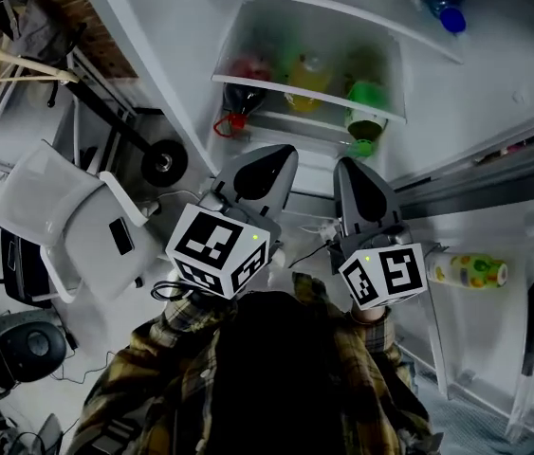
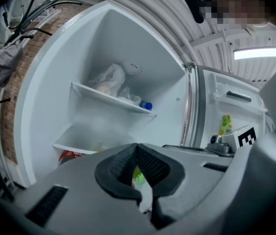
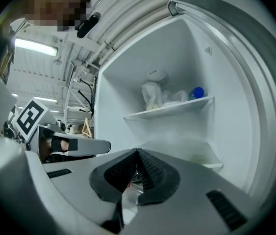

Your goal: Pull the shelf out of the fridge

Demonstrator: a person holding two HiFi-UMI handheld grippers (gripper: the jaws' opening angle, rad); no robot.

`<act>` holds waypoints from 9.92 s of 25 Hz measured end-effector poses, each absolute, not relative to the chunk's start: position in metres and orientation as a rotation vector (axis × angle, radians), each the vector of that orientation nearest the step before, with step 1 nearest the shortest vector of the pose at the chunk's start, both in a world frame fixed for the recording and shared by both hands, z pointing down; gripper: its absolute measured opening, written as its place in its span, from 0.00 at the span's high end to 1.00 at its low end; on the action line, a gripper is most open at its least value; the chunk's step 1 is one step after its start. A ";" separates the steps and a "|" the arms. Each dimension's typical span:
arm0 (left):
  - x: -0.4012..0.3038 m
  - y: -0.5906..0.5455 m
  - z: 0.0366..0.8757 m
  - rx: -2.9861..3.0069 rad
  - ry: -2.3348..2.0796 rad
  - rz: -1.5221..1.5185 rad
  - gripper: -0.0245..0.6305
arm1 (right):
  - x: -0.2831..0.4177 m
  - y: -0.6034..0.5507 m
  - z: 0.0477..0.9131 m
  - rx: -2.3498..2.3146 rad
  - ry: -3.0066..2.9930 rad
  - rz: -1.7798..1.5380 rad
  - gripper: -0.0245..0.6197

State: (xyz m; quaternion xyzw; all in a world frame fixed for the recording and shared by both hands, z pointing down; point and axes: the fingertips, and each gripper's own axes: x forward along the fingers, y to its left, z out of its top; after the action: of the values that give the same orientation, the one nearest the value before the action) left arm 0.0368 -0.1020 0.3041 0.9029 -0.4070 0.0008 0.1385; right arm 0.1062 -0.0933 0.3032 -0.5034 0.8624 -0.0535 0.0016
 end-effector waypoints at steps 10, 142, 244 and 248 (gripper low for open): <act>0.033 -0.127 0.315 2.578 -1.222 0.024 0.96 | 0.102 -0.120 0.319 -1.548 2.738 -0.207 0.93; 0.074 -0.303 0.413 1.721 -0.620 -0.454 0.91 | 0.135 -0.302 0.410 -1.037 1.952 -1.360 0.87; 0.050 -0.129 0.415 1.696 -0.573 -0.425 0.92 | 0.108 -0.129 0.410 -0.926 1.912 -1.446 0.90; 0.049 -0.126 0.414 1.701 -0.572 -0.429 0.92 | 0.107 -0.126 0.410 -0.934 1.923 -1.437 0.90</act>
State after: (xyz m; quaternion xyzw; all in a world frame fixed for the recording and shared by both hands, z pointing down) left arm 0.0487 -0.1258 0.4142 0.7350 -0.2472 -0.1852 0.6036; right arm 0.1067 -0.1256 0.4098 -0.3481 0.7168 -0.5357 0.2792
